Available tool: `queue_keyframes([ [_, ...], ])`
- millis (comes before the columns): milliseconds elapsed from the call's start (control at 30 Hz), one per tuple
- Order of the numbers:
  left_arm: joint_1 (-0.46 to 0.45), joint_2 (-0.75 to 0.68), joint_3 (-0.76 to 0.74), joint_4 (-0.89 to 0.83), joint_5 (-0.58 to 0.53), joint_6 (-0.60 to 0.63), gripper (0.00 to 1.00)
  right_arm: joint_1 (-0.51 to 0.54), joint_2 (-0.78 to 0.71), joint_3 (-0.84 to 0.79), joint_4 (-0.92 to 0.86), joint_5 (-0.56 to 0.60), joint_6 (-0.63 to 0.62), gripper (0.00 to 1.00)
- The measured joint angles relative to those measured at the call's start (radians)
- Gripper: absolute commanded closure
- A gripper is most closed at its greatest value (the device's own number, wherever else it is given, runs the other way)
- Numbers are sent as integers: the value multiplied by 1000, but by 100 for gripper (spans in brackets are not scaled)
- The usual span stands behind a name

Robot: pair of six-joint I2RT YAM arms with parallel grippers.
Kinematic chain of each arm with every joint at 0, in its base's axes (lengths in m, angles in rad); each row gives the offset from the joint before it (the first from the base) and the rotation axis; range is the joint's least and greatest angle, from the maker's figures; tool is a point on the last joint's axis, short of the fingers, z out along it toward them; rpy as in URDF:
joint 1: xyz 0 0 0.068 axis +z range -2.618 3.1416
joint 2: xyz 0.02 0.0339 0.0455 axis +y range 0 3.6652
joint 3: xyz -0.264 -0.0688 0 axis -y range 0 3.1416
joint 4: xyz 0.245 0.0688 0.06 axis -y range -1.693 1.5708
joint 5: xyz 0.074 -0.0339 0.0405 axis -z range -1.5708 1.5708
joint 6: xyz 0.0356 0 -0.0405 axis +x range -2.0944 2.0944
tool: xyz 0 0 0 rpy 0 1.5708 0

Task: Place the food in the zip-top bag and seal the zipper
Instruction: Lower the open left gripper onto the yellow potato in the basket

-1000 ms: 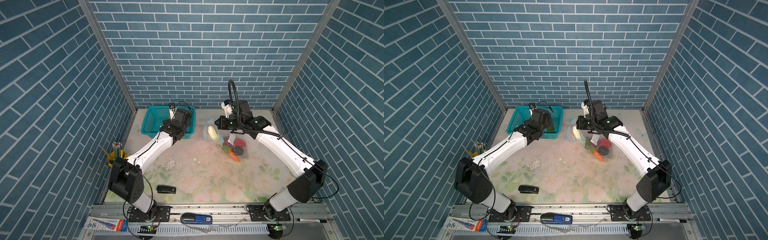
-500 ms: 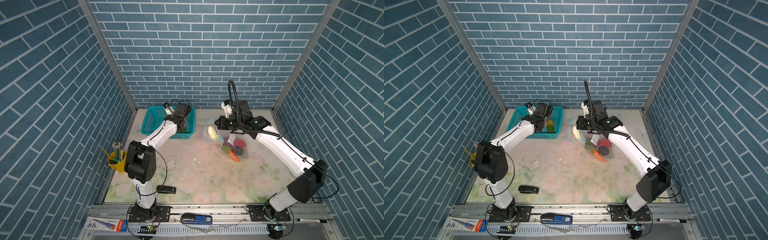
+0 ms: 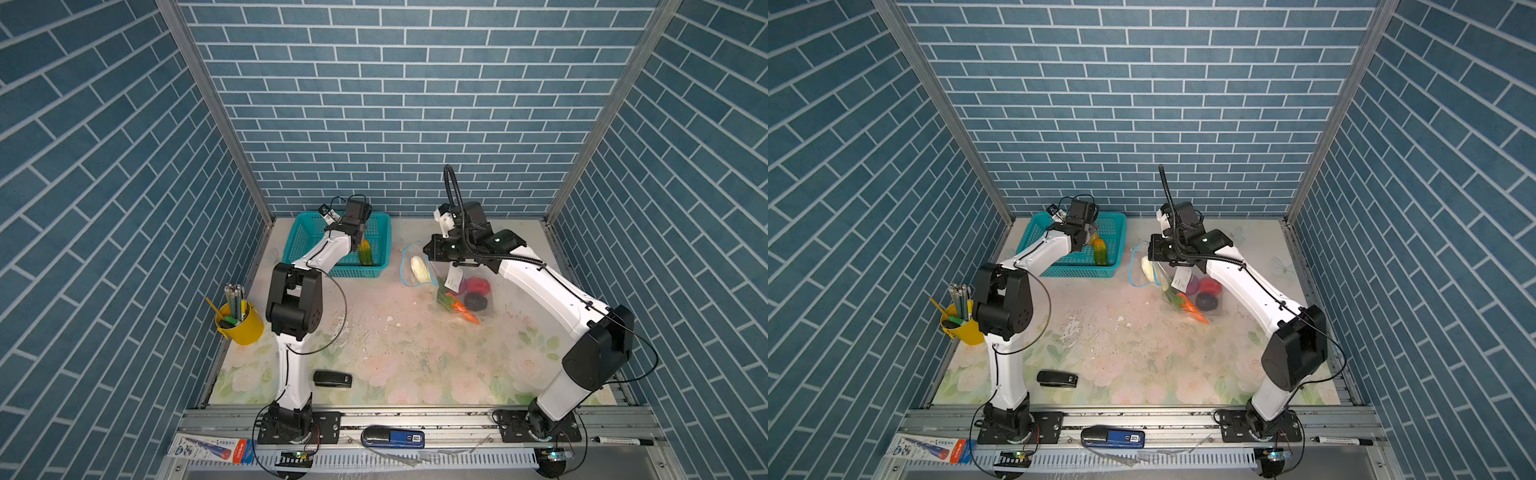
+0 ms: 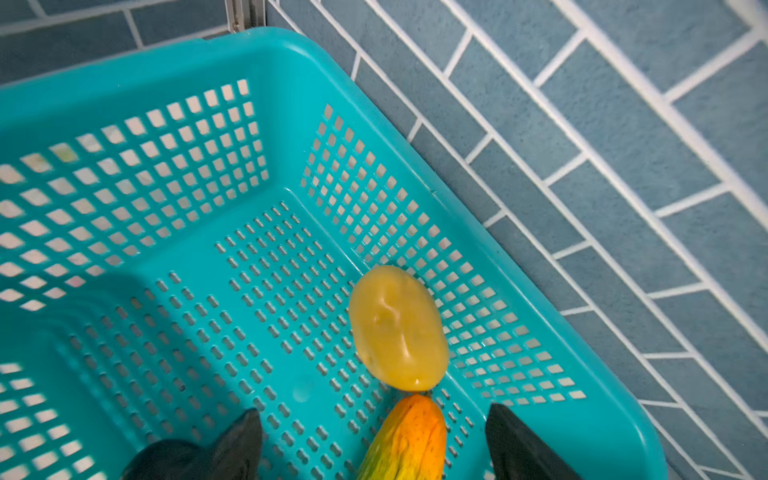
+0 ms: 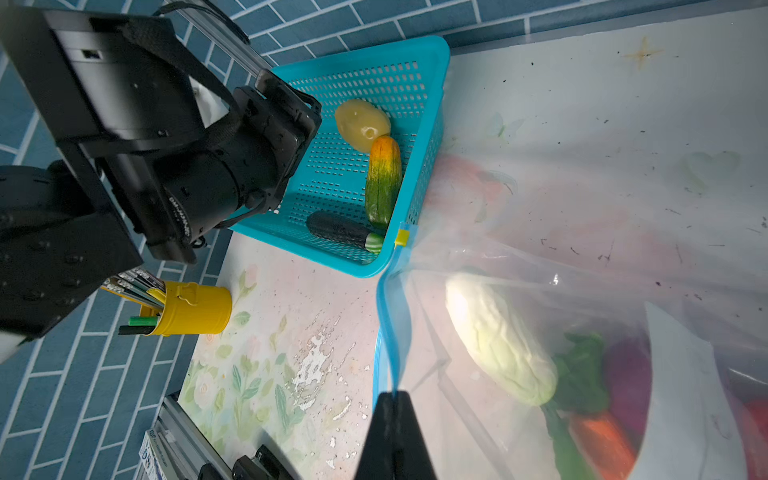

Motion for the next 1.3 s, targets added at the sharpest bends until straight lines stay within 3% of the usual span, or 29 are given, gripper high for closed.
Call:
queue_keyframes([
  [433, 38, 151, 174, -39, 67, -82, 16, -6, 20, 45, -42, 0, 0, 100],
  [1300, 70, 309, 328, -121, 142, -97, 15, -6, 50, 79, -52, -1, 0, 100],
])
